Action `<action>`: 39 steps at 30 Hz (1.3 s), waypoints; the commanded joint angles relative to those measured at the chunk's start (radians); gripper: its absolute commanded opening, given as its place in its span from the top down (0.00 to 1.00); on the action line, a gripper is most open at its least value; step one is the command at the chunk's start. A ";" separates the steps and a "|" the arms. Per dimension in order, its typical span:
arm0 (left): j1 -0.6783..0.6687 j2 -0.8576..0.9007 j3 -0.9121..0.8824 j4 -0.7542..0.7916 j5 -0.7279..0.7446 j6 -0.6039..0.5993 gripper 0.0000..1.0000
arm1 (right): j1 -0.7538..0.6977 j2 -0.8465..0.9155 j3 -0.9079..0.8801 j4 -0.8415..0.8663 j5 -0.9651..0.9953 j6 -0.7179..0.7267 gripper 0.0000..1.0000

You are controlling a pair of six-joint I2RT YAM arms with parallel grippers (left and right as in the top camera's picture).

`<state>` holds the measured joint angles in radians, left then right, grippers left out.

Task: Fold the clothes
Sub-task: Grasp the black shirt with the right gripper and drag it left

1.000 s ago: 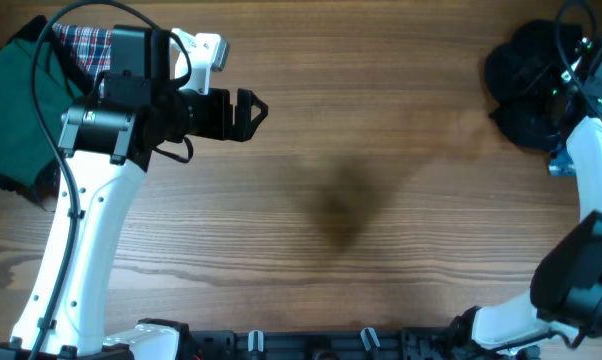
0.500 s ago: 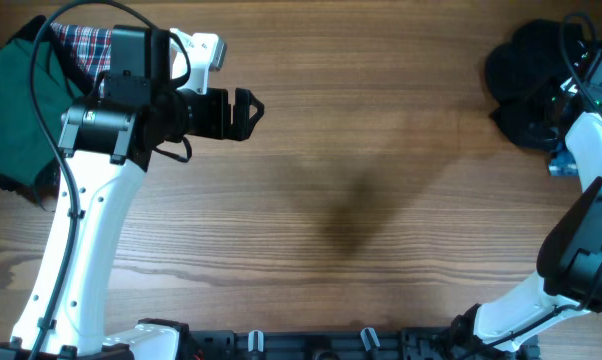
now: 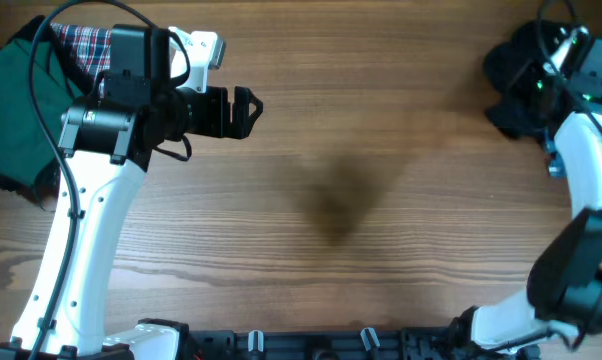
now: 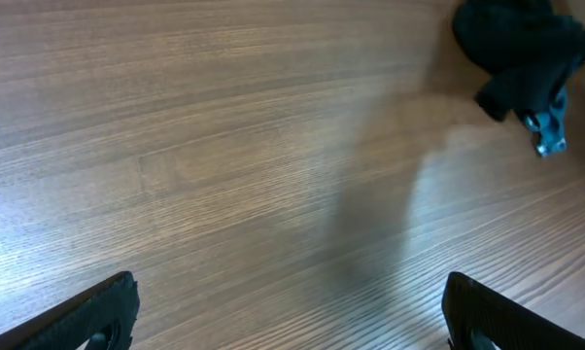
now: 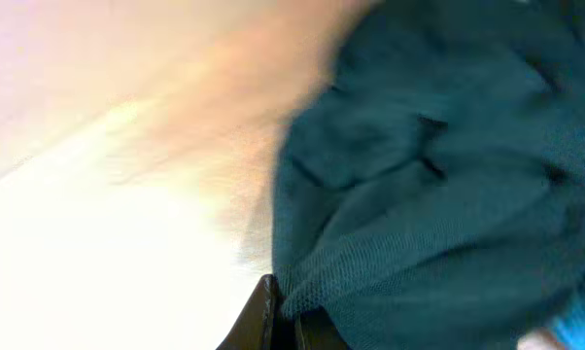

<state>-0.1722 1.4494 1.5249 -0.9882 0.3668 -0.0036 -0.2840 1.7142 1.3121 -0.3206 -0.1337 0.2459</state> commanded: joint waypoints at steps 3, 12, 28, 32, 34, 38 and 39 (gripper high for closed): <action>-0.004 0.006 0.017 0.003 -0.006 0.019 0.00 | 0.157 -0.184 0.042 0.080 -0.105 -0.115 0.96; -0.005 0.006 0.017 0.003 0.080 0.018 0.00 | 0.356 -0.235 0.042 0.191 -0.146 0.089 0.96; -0.001 0.008 0.017 -0.027 0.078 -0.012 0.00 | 0.626 -0.232 0.042 0.334 -0.090 0.229 0.96; -0.002 0.008 0.017 -0.031 0.158 -0.011 0.00 | 0.684 -0.232 0.042 0.371 -0.054 0.231 0.96; -0.002 0.008 0.017 -0.030 0.160 -0.011 0.00 | 0.700 -0.232 0.042 0.372 -0.061 0.255 0.96; -0.002 0.019 0.017 -0.015 0.159 -0.003 0.00 | 0.732 -0.232 0.042 0.372 -0.102 0.255 0.96; -0.002 0.024 0.017 -0.011 0.159 -0.003 0.00 | 0.742 -0.232 0.042 0.372 -0.104 0.256 0.96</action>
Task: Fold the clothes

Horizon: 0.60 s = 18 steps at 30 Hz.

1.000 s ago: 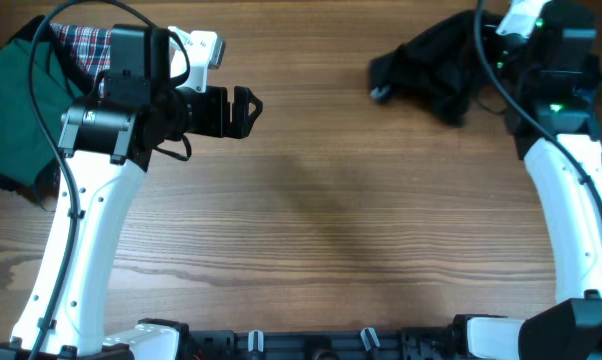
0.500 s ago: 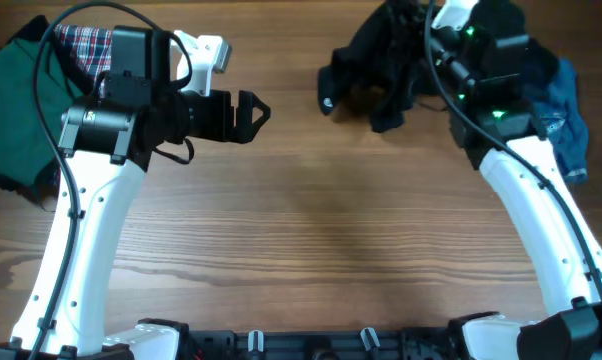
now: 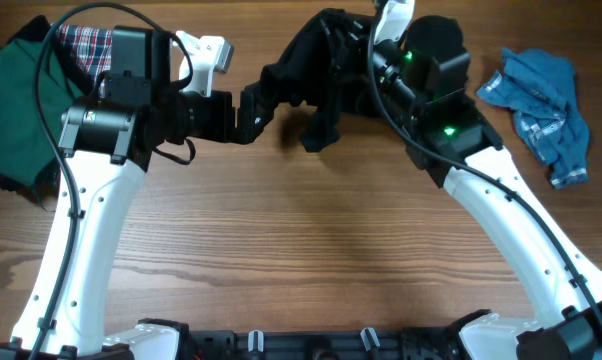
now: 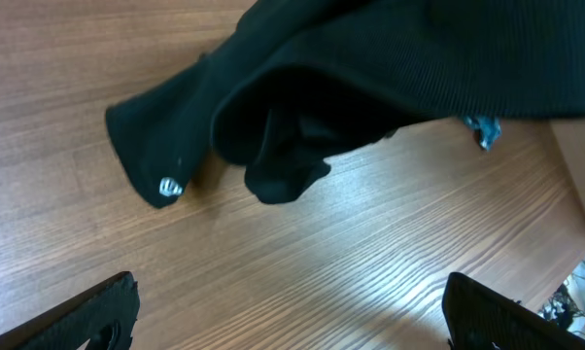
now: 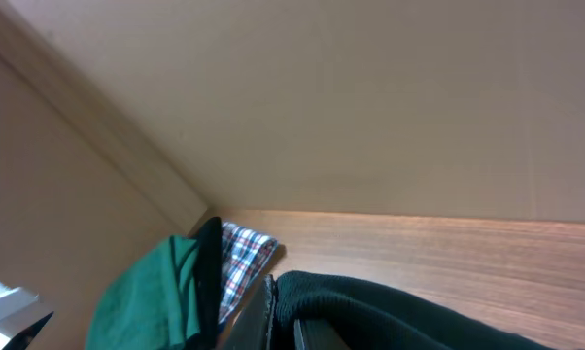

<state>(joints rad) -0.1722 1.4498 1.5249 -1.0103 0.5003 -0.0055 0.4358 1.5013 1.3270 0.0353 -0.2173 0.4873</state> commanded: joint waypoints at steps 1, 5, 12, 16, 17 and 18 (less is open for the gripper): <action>-0.002 0.034 0.017 0.016 0.026 -0.002 0.00 | 0.033 -0.019 0.027 0.016 -0.021 0.015 0.96; -0.004 0.084 0.016 0.040 0.026 -0.002 0.00 | 0.056 -0.019 0.027 0.016 -0.028 0.021 0.96; -0.005 0.144 0.016 0.157 0.023 0.003 0.00 | 0.063 -0.019 0.027 -0.011 -0.073 0.012 0.96; -0.009 0.144 0.016 0.222 0.023 0.002 0.11 | 0.063 -0.019 0.027 -0.025 -0.081 0.013 0.96; -0.013 0.145 0.016 0.225 0.023 0.002 0.18 | 0.063 -0.019 0.027 -0.023 -0.085 0.013 0.96; -0.018 0.145 0.016 0.229 0.023 0.002 0.27 | 0.063 -0.019 0.027 -0.020 -0.093 0.013 0.96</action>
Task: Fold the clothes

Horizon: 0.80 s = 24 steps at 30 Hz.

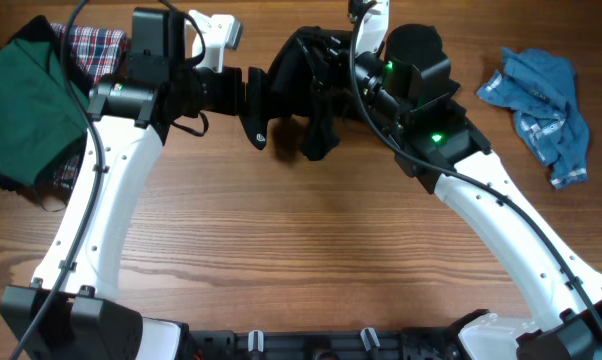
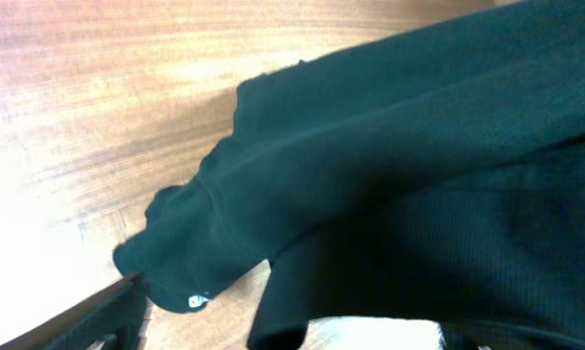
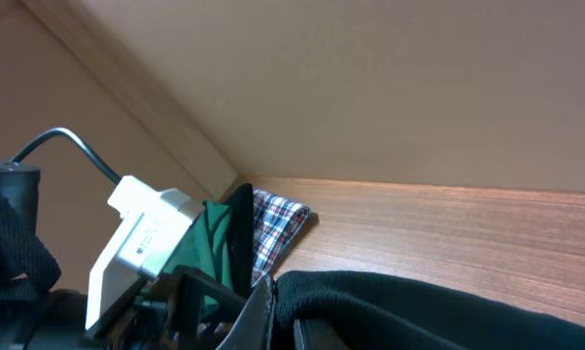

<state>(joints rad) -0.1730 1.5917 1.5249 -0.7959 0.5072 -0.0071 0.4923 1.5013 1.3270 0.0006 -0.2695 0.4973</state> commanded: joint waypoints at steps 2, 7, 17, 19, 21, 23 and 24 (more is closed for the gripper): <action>-0.035 0.005 0.016 0.031 0.016 0.003 0.62 | 0.006 -0.019 0.027 0.021 -0.055 0.005 0.96; -0.087 0.008 0.016 0.091 0.016 0.003 0.93 | 0.006 -0.019 0.027 0.025 -0.089 0.024 0.96; -0.099 0.008 0.016 0.119 -0.221 0.003 0.96 | 0.004 -0.019 0.027 0.021 -0.094 -0.001 0.96; -0.099 0.008 0.016 0.115 -0.248 -0.001 0.96 | -0.003 -0.019 0.027 0.011 -0.062 -0.029 0.95; -0.094 0.008 0.016 0.104 -0.276 -0.001 0.96 | -0.011 -0.019 0.027 -0.017 0.006 -0.082 0.73; -0.079 0.008 0.016 0.089 -0.305 -0.001 0.96 | -0.029 -0.019 0.027 -0.069 0.114 -0.142 0.58; -0.063 0.008 0.016 0.081 -0.312 -0.001 0.96 | -0.042 -0.019 0.027 -0.097 0.159 -0.176 0.45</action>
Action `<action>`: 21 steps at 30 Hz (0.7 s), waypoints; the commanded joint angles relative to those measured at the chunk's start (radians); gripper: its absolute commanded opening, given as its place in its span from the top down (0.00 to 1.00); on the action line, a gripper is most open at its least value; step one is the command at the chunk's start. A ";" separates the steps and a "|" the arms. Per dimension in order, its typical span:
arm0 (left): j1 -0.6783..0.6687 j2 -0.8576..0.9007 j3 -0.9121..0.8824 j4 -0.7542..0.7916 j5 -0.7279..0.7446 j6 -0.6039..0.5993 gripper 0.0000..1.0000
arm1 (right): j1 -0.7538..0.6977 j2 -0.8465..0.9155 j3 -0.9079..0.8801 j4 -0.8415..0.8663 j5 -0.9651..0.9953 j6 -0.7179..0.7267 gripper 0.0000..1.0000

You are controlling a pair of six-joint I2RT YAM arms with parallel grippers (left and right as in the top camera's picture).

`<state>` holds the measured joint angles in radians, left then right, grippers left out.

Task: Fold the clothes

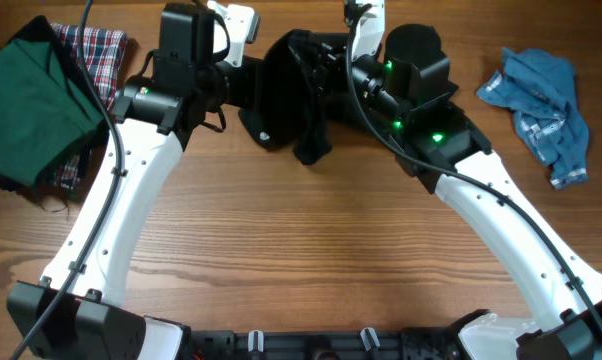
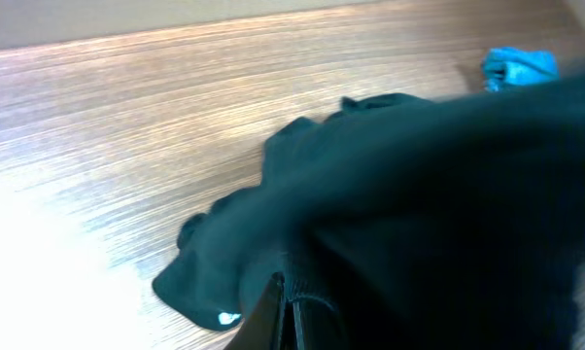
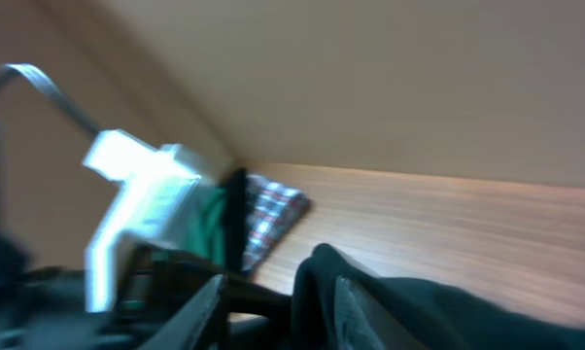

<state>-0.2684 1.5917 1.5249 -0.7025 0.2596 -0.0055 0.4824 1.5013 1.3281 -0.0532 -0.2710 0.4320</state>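
Note:
A black garment [image 1: 291, 100] hangs bunched at the table's far middle, between my two grippers. My left gripper [image 1: 245, 88] is shut on its left part; in the left wrist view the fingers [image 2: 278, 301] meet on a fold of the black garment [image 2: 419, 194]. My right gripper [image 1: 331, 75] is at the garment's right side. In the right wrist view the right gripper [image 3: 279, 292] has its fingers apart, with a fold of the black garment [image 3: 317, 282] standing between them.
A folded green garment [image 1: 26, 95] lies on a plaid cloth [image 1: 101, 45] at the far left. A crumpled blue garment [image 1: 541, 95] lies at the far right. The wooden table [image 1: 301, 250] stretches toward the near edge.
My left gripper was open right next to the black garment; it is now shut on it. My right gripper, shut on the garment before, now has its fingers apart.
First my right gripper was shut on the dark garment at the far right and my left was open over bare wood. Then the right held the garment raised at the far middle, beside the open left gripper. Now the left holds it and the right is open.

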 commanded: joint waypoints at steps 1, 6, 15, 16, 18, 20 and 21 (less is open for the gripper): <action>0.042 0.008 0.016 -0.015 -0.064 -0.003 0.96 | -0.040 -0.019 0.026 -0.058 0.175 -0.125 0.36; 0.145 0.008 0.016 -0.035 -0.064 -0.010 0.96 | -0.158 -0.019 0.026 -0.173 0.212 -0.187 0.01; 0.253 0.008 0.016 -0.077 -0.063 -0.010 0.96 | -0.414 0.074 0.026 -0.344 0.157 -0.198 0.01; 0.253 0.008 0.016 -0.077 -0.062 -0.010 0.96 | -0.423 0.105 0.026 -0.361 0.120 -0.203 0.01; 0.253 0.008 0.016 -0.080 -0.047 -0.010 0.96 | -0.428 0.174 0.026 -0.395 0.035 -0.231 0.01; 0.253 0.008 0.016 -0.089 -0.040 -0.010 0.96 | -0.428 0.246 0.026 -0.426 -0.053 -0.279 0.00; 0.253 0.008 0.016 -0.097 -0.040 -0.010 0.96 | -0.428 0.276 0.026 -0.433 -0.106 -0.322 0.01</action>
<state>-0.0193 1.5917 1.5249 -0.7887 0.2070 -0.0086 0.0525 1.6962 1.3422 -0.4690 -0.2085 0.2108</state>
